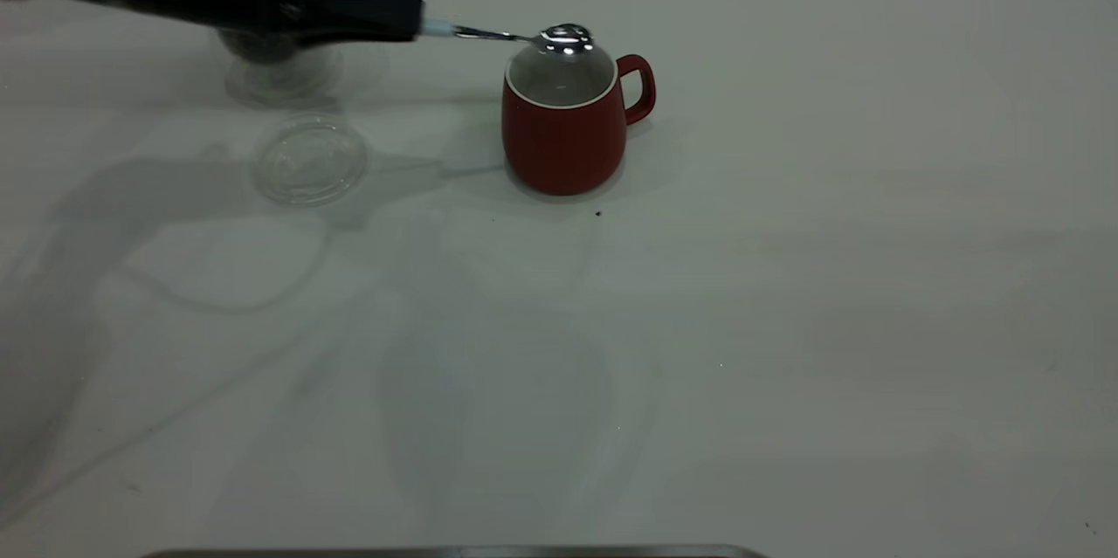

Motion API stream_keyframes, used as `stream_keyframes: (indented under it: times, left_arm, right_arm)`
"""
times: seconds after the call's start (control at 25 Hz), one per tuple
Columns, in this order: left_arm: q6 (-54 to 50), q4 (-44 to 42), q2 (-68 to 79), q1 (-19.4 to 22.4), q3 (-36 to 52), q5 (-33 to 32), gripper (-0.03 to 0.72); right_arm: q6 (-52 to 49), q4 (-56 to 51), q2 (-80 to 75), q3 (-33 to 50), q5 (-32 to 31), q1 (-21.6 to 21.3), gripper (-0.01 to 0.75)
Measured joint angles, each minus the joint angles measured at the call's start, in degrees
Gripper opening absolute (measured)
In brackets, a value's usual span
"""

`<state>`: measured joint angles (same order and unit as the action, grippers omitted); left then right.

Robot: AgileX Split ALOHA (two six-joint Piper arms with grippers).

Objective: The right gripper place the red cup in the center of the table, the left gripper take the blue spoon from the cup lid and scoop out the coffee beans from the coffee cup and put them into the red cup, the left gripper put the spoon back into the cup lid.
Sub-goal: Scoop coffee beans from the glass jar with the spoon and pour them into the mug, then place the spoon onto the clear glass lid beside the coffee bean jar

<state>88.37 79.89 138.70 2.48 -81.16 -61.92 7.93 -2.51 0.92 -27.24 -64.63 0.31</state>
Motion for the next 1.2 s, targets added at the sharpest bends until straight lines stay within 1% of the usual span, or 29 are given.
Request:
stream_keyframes:
  times: [0.16,0.28,0.4,0.56,0.68,0.84,0.92,1.08,1.2]
  left_arm:
    - [-12.1,-3.7,-5.0,5.2,0.0,-2.5,0.119]
    - [-17.5,-4.8,-8.2,10.0,0.0,-3.8,0.119]
    - [-24.6,-10.1,-9.8,14.9,0.0,-4.2,0.119]
    - [-30.1,-16.5,-9.9,20.3,0.0,-4.3,0.119]
    - [-32.0,-18.9,-9.9,23.2,0.0,-4.4,0.119]
    - [-35.1,-23.6,-9.1,25.6,0.0,-4.6,0.119]
    - [-35.7,-24.1,-7.5,26.0,0.0,-4.6,0.119]
    - [-34.8,-21.8,-3.7,25.9,0.0,-4.6,0.119]
    - [-33.6,-19.2,-1.6,25.8,0.0,-2.9,0.119]
  right_arm:
    - [0.0,0.0,0.0,0.0,0.0,0.0,0.588]
    - [0.0,0.0,0.0,0.0,0.0,0.0,0.588]
    - [0.0,0.0,0.0,0.0,0.0,0.0,0.588]
    - [-0.1,0.0,0.0,0.0,0.0,0.0,0.588]
    - [0.0,0.0,0.0,0.0,0.0,0.0,0.588]
    - [0.0,0.0,0.0,0.0,0.0,0.0,0.588]
    - [0.0,0.0,0.0,0.0,0.0,0.0,0.588]
    - [0.0,0.0,0.0,0.0,0.0,0.0,0.588]
    - [0.0,0.0,0.0,0.0,0.0,0.0,0.588]
